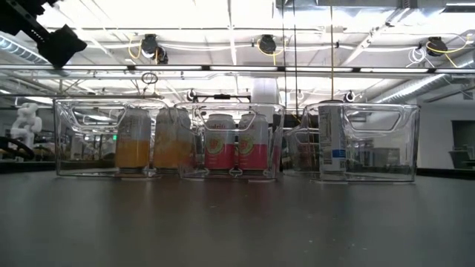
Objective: Sort soda cans
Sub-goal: Put the white-blue soda can into the right transparent bin
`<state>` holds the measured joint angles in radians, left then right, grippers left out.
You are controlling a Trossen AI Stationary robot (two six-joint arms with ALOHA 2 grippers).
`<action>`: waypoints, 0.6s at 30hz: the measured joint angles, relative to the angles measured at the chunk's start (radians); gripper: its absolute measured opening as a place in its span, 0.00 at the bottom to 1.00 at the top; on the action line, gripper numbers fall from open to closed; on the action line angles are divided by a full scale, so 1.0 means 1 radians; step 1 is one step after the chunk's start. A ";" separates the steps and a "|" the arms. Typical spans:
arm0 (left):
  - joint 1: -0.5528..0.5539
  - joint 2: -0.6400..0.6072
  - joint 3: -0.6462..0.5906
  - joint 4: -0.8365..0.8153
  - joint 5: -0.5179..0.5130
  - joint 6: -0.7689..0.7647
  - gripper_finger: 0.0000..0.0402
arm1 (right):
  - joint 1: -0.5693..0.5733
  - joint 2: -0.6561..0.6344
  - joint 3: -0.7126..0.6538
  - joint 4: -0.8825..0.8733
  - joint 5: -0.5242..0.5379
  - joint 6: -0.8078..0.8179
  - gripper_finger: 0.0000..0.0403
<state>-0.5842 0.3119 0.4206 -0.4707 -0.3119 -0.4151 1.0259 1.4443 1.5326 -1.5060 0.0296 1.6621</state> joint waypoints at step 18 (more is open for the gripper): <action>0.000 0.000 0.000 0.000 0.000 -0.052 0.96 | 0.119 0.022 0.000 0.063 -0.006 -0.055 0.74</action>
<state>-0.5841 0.3119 0.4206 -0.4709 -0.3119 -0.4667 1.1453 1.4662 1.5326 -1.4429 0.0238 1.6069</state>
